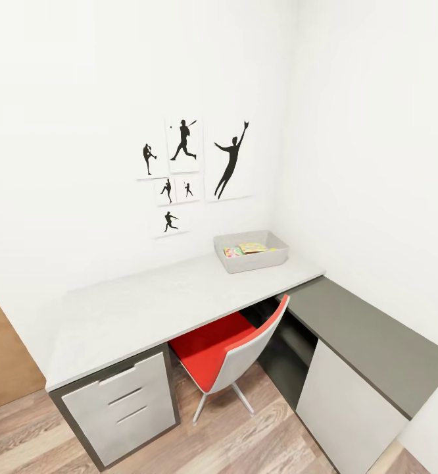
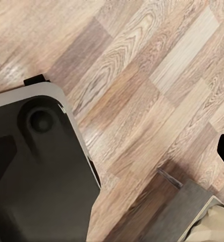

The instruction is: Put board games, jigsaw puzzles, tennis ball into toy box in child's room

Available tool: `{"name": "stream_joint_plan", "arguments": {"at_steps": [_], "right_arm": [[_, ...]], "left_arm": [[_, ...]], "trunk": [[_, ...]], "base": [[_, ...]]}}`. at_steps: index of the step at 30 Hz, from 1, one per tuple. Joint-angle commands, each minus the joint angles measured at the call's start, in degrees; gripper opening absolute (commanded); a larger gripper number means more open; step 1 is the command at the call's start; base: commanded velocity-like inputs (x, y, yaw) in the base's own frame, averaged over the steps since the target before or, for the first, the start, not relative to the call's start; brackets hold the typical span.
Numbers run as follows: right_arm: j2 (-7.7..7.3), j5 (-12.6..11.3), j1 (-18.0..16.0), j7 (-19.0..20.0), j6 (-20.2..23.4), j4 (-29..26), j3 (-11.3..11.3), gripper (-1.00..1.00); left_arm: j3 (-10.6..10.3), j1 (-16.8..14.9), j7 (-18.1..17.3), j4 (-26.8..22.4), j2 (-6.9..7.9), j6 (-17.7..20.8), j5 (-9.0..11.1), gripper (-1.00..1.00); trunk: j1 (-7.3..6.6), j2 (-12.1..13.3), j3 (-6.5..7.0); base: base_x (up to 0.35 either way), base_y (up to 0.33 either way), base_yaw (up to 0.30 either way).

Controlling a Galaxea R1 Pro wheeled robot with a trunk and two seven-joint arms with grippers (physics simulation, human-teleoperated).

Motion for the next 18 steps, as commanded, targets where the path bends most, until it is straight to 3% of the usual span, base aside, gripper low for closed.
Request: {"name": "stream_joint_plan", "arguments": {"at_steps": [1, 18], "right_arm": [[0.01, -0.61, -0.05, -0.14, -0.28, 0.02, 0.41, 1.0], [0.01, -0.54, -0.05, -0.15, -0.28, 0.02, 0.46, 1.0]], "left_arm": [[-0.46, -0.02, 0.45, -0.22, 0.07, -0.12, 0.3, 1.0], [-0.27, 0.0, 0.47, -0.2, 0.02, -0.19, 0.28, 1.0]], "trunk": [[0.03, -0.13, -0.13], [0.03, -0.13, -0.13]], "base": [[0.0, 0.0, 0.0], [0.0, 0.0, 0.0]]}}
